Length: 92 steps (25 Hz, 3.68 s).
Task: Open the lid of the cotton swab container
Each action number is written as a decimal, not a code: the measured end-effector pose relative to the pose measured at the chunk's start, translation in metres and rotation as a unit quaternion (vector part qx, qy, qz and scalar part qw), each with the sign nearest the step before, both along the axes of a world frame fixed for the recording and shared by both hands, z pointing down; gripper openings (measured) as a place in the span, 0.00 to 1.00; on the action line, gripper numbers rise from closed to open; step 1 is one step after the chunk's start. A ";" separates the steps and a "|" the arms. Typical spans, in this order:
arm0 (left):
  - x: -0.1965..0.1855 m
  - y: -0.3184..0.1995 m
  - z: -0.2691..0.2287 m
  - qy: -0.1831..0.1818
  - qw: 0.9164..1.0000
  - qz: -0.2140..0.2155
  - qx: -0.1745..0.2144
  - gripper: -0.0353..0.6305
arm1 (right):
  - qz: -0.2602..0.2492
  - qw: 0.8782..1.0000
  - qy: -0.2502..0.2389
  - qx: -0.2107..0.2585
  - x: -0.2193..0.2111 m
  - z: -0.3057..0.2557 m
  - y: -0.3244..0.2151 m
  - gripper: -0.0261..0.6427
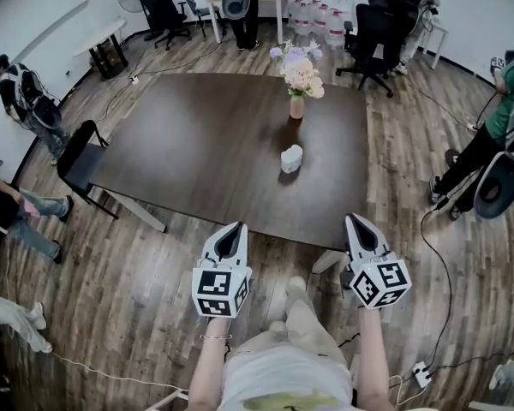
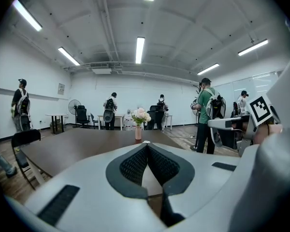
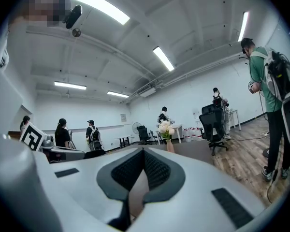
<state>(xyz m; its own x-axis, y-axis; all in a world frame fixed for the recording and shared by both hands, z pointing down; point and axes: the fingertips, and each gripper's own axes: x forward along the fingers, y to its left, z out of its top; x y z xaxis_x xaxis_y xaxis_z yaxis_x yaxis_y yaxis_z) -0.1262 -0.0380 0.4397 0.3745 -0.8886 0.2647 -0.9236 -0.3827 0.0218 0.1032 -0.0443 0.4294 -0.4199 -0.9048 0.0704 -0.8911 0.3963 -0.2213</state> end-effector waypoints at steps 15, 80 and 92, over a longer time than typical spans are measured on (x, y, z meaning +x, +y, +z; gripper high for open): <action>0.023 -0.137 0.013 0.005 1.000 0.002 -0.015 0.09 | -0.043 0.999 -0.011 -0.005 0.007 0.002 -0.153 0.07; 0.135 -0.257 0.185 -0.062 0.961 0.204 -0.176 0.42 | -0.055 0.991 -0.054 -0.113 -0.003 0.099 -0.241 0.07; 0.140 -0.221 0.102 -0.040 0.946 0.282 -0.151 0.42 | -0.204 0.976 -0.060 -0.043 -0.033 0.039 -0.227 0.07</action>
<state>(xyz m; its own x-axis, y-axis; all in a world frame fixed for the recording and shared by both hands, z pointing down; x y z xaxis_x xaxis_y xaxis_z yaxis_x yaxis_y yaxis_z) 0.0136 -0.2593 0.5420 0.7352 -0.4315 0.5229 -0.5768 -0.8033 0.1482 0.0705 -0.2710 0.4681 -0.7536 -0.6539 0.0669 -0.6290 0.6878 -0.3622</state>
